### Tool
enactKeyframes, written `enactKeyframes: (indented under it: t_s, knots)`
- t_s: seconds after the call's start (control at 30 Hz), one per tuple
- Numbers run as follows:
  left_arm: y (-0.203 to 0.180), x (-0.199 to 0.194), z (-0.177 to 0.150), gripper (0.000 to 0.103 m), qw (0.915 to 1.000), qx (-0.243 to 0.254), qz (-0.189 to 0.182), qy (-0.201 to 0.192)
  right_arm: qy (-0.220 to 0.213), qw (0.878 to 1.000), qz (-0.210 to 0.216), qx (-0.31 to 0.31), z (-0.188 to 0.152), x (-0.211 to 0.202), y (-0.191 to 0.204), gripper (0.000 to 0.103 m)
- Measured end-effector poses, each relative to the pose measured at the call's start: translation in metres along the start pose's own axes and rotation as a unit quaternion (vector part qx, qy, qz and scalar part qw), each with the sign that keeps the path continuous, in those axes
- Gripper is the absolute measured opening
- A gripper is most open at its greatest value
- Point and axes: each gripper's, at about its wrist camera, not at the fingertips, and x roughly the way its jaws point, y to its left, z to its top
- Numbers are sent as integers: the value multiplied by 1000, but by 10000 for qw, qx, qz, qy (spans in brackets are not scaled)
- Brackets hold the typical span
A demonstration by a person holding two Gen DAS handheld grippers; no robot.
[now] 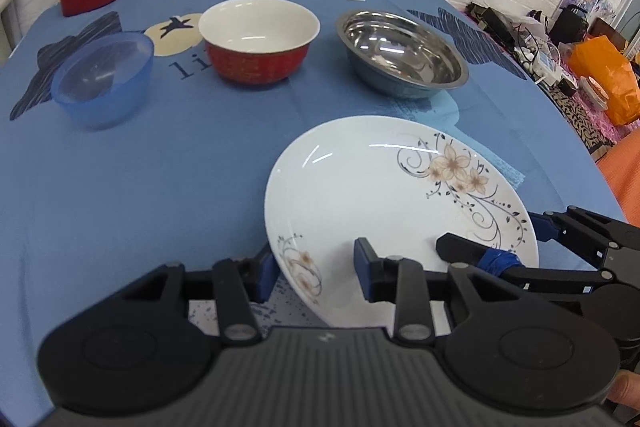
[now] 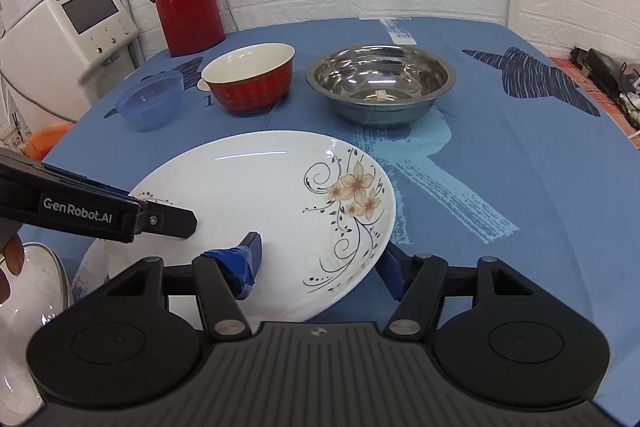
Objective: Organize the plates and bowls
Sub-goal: 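Lift the floral plate with the right tool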
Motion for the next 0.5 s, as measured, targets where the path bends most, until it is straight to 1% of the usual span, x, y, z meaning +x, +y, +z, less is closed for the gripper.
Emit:
enactKeyframes:
  t_s: [0.1,0.2,0.3,0.37,0.43,0.5]
  knots:
    - [1,2,-2,32,10000,-33,-35,35,142,9997,98,193,-3,6,-6,49]
    - [6,9,-1,31,9998,-162,-82,85,111,9994,138,310,-1,10,-9,50]
    - [4,10,0,31,9999,-131,-40,29,201,9997,73,145,5,16,-6,52]
    - [4,11,1,31,9999,-116,-44,23,243,9995,-56,-201,7,20,0,54]
    - [5,11,2,31,9999,-115,-76,20,193,9997,-32,-113,8,22,-3,56]
    - [6,11,2,32,9998,-155,-117,25,146,9997,-62,-178,10,25,-4,57]
